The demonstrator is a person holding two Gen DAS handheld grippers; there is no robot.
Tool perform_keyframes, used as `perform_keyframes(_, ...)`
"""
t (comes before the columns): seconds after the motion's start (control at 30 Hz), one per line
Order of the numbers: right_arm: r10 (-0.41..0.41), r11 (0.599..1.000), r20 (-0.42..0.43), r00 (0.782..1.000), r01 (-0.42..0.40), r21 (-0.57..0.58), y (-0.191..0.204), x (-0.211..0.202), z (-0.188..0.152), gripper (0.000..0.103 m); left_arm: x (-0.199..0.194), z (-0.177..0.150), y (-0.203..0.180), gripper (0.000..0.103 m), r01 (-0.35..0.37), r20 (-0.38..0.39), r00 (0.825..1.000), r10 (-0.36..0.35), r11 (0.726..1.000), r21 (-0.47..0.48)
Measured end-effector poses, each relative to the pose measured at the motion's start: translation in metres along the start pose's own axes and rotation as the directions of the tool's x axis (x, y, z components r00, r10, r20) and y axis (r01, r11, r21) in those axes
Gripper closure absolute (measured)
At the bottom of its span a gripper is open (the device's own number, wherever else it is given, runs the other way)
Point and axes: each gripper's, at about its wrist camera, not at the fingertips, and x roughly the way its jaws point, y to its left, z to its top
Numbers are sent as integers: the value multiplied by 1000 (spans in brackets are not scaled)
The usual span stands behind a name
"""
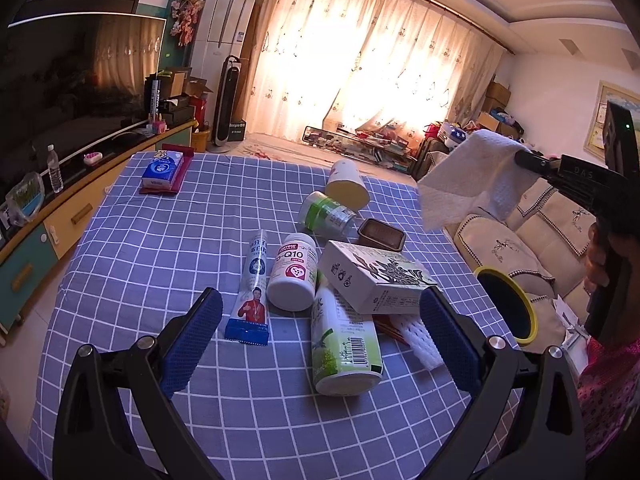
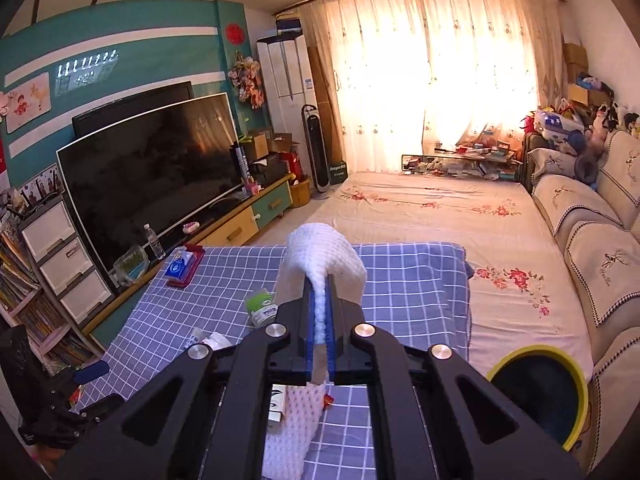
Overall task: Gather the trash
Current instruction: 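Carry the tissue over the bin and open the right gripper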
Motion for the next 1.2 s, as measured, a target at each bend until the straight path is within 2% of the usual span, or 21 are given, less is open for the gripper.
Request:
perform_keyframes(0.27,-112,990,-10,994,112,87,-61,-22,-17,98,3,2,-7,6,1,-10,1000,0,1000,14)
perform_keyframes(0.47,-214,961,-48,976,219,170,-118,-34,-43,97,13,2,-20,6,9,-31,999,-8,999,41)
perform_keyframes(0.7,-354,899,-138,925,378,223,-177,-27,-80,97,25,2,-35,6,22,-56,998,-18,997,70)
perform_keyframes(0.8,-387,871,-189,902,425,247,-202,-19,-99,97,29,2,-40,6,26,-68,998,-21,996,80)
perform_keyframes(1.03,-409,828,-306,860,491,273,-243,6,-138,97,38,3,-47,6,29,-83,996,-22,995,94)
perform_keyframes(1.2,-411,811,-354,840,515,279,-256,20,-157,96,44,3,-51,6,30,-94,995,-21,994,101)
